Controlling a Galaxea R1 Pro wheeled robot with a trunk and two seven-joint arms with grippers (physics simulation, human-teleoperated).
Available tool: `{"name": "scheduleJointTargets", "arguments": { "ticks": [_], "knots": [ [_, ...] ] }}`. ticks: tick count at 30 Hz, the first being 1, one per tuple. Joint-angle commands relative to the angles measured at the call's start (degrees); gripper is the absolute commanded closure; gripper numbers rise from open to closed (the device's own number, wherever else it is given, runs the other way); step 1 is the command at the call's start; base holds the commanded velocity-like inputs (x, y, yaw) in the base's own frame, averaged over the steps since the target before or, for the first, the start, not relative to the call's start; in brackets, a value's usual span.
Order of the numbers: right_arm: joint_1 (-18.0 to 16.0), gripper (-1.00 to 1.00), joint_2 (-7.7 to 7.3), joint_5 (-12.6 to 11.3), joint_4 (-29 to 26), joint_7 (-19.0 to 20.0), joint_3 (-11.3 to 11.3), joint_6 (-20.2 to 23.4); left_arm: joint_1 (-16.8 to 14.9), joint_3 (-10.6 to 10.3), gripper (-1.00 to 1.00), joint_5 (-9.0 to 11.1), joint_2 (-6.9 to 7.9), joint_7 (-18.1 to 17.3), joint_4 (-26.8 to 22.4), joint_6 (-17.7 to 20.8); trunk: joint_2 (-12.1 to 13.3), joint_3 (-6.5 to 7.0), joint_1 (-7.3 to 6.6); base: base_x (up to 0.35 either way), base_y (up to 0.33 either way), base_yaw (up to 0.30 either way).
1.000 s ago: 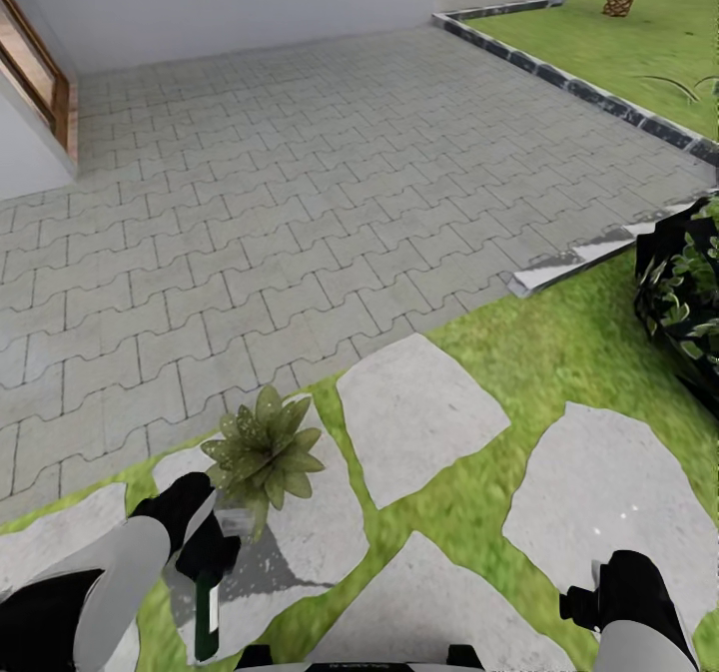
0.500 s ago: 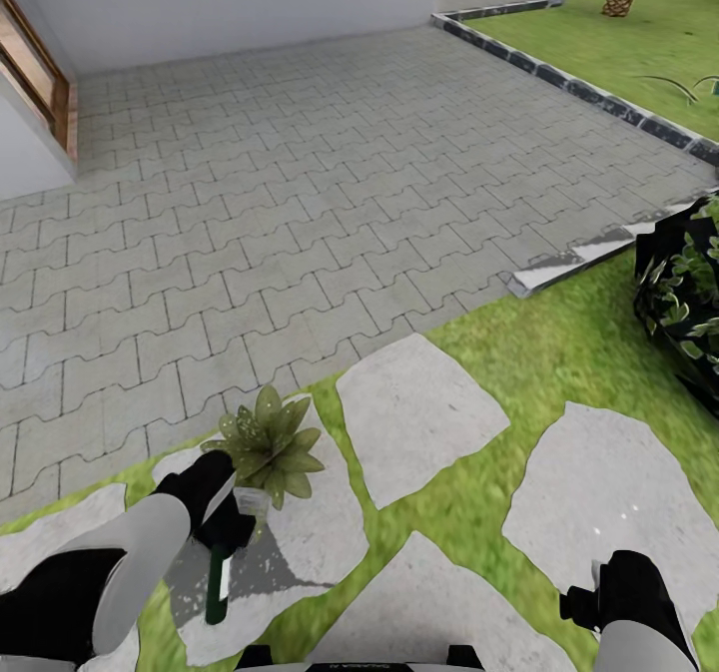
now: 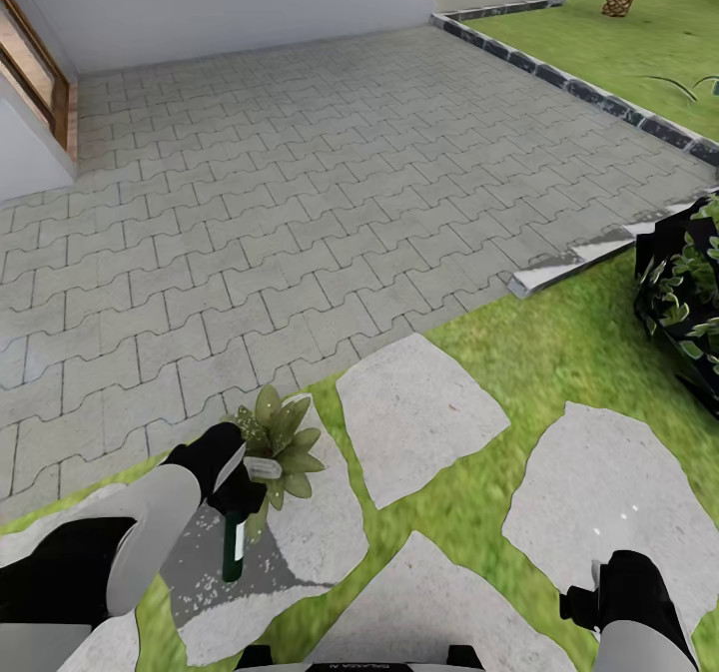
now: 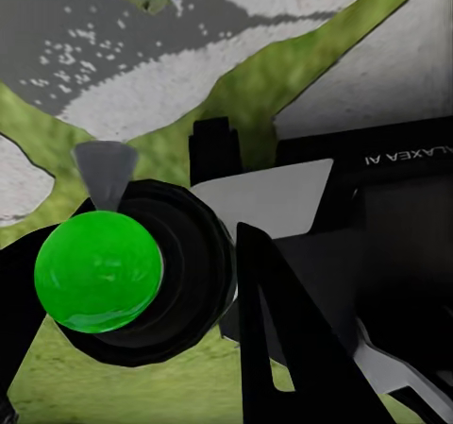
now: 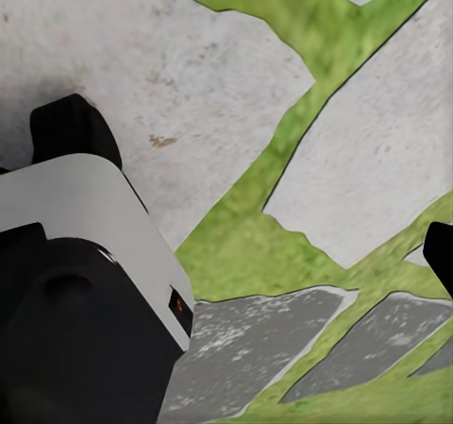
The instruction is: Pick up the pesticide atomizer in the garden and spray insectifuge to fully cover both potted plants in the garden.
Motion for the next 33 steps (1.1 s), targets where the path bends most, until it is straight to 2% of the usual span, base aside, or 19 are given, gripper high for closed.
{"name": "scheduleJointTargets", "arguments": {
  "ticks": [1, 6, 14, 19, 27, 29, 33],
  "knots": [
    [-0.1, -1.0, 0.05, 0.6, -0.1, 0.5, -0.2, 0.0, 0.0, 0.2, 1.0, -0.6, -0.03, -0.5, -0.1, 0.2, 0.0, -0.03, 0.0, 0.0, 0.0, 0.0],
    [-0.1, -1.0, 0.05, 0.6, -0.1, 0.5, -0.2, 0.0, 0.8, 0.4, 1.0, -0.6, -0.12, -0.5, -0.1, 0.1, 0.0, -0.03, 0.0, 0.0, 0.0, 0.0],
    [0.0, -1.0, 0.05, 0.6, -0.1, 0.5, -0.2, 0.0, 4.6, 0.1, 1.0, -0.7, 0.03, -0.5, -0.2, 0.0, 0.0, -0.03, 0.0, 0.0, 0.0, 0.0],
    [-0.1, -1.0, 0.05, 0.6, -0.1, 0.5, -0.2, 0.0, 5.3, 0.0, 1.0, -0.7, 0.07, -0.5, -0.2, 0.0, 0.0, -0.03, 0.0, 0.0, 0.0, 0.0],
    [-0.1, -1.0, 0.05, 0.6, -0.1, 0.6, -0.2, 0.0, 4.9, 0.0, 1.0, -0.7, -0.07, -0.5, -0.1, 0.1, 0.0, -0.03, 0.0, 0.0, 0.0, 0.0],
    [-0.1, -1.0, 0.05, 0.6, -0.1, 0.6, -0.2, 0.0, 2.7, 0.0, 1.0, -0.6, -0.13, -0.5, 0.0, 0.2, 0.0, -0.03, 0.0, 0.0, 0.0, 0.0],
    [0.0, -1.0, 0.05, 0.6, -0.1, 0.6, -0.2, 0.0, 1.1, 0.0, 1.0, -0.6, -0.14, -0.5, 0.1, 0.3, 0.0, -0.03, 0.0, 0.0, 0.0, 0.0]
  ]
}}
